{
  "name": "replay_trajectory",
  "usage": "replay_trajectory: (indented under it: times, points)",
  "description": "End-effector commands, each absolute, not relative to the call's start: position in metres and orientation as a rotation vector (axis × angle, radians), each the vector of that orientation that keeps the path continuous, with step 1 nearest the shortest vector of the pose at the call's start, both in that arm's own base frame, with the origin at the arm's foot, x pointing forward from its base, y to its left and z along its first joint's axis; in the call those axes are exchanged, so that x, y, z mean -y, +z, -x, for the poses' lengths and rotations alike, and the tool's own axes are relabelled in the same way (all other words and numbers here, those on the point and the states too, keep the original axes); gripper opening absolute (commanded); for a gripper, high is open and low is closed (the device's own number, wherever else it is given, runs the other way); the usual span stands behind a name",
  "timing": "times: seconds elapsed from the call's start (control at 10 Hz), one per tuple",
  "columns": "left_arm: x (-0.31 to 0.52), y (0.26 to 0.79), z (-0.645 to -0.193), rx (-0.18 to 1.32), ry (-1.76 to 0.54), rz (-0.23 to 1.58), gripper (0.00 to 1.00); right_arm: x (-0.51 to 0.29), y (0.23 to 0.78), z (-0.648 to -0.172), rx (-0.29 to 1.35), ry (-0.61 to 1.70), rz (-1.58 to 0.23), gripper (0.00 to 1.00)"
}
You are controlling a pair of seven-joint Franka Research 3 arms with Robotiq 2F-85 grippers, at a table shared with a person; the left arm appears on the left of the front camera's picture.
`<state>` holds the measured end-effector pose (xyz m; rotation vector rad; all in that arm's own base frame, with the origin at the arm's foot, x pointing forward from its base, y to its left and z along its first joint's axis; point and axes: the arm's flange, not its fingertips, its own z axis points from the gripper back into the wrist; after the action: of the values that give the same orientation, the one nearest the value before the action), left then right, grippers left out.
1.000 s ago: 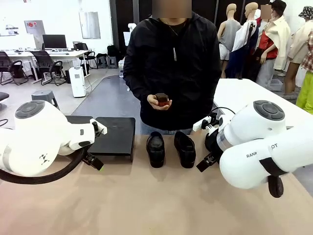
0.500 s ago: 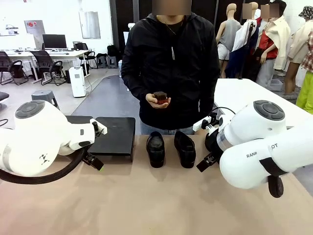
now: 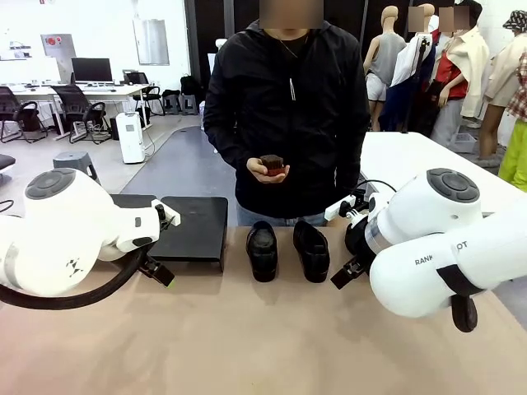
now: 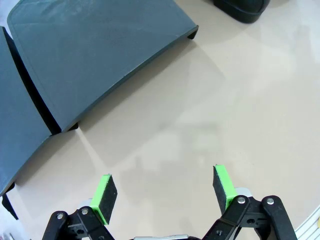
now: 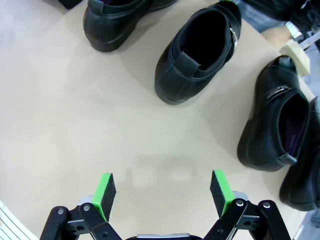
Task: Organize the shoes by placing them on the stand.
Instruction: Pick up one Shoe and place it in the middle of the table.
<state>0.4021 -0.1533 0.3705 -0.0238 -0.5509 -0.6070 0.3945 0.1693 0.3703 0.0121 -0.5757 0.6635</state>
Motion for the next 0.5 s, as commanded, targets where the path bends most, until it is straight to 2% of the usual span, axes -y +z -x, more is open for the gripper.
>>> replay_trajectory:
  times: [0.0,0.1,0.2,0.3,0.4]
  points:
    - [0.153,0.371,-0.402,0.551,-0.606,0.024,1.00,-0.169,0.370,-0.394,0.576,0.664,-0.012,1.00]
    - [0.153,0.371,-0.402,0.551,-0.607,0.024,1.00,-0.176,0.382,-0.389,0.496,0.720,-0.086,1.00]
    - [0.155,0.392,-0.388,0.551,-0.669,0.079,1.00,-0.171,0.404,-0.377,0.466,0.761,-0.124,1.00]
    - [0.145,0.421,-0.373,0.474,-0.661,0.110,1.00,-0.164,0.435,-0.356,0.458,0.763,-0.220,1.00]
    - [0.133,0.453,-0.353,0.473,-0.609,0.240,1.00,-0.142,0.475,-0.327,0.483,0.759,-0.341,1.00]
